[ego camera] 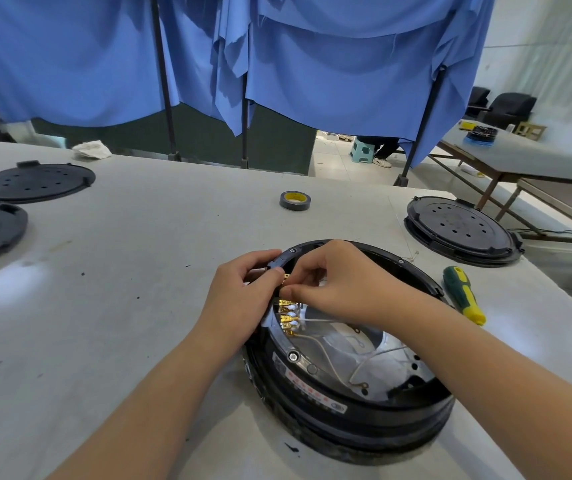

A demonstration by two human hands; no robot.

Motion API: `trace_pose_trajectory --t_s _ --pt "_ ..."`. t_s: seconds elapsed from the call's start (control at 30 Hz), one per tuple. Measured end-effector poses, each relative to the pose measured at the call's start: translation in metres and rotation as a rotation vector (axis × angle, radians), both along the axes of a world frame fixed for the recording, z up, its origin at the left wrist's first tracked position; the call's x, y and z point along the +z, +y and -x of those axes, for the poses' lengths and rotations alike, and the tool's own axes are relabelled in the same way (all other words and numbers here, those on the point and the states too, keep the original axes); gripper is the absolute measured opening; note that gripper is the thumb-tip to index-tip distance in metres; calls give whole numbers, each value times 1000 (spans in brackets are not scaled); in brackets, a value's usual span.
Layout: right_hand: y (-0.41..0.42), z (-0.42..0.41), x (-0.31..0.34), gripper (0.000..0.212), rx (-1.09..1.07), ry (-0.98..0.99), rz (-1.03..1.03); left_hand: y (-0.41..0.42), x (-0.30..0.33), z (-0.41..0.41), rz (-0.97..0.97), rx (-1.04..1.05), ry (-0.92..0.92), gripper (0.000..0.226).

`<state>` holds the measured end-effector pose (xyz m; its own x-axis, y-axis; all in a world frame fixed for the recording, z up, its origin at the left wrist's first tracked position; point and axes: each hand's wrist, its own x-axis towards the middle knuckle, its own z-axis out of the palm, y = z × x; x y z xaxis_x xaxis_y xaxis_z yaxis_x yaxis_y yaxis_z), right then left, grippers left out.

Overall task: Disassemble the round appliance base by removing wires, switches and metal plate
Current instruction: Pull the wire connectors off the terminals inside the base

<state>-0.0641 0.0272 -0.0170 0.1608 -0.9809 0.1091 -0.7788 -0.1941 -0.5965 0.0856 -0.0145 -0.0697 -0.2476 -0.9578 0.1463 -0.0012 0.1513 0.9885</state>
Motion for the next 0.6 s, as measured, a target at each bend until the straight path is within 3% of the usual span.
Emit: trace_pose_trajectory --t_s 0.6 --pt "0 2 -2 7 8 -6 23 1 1 0 5 3 15 30"
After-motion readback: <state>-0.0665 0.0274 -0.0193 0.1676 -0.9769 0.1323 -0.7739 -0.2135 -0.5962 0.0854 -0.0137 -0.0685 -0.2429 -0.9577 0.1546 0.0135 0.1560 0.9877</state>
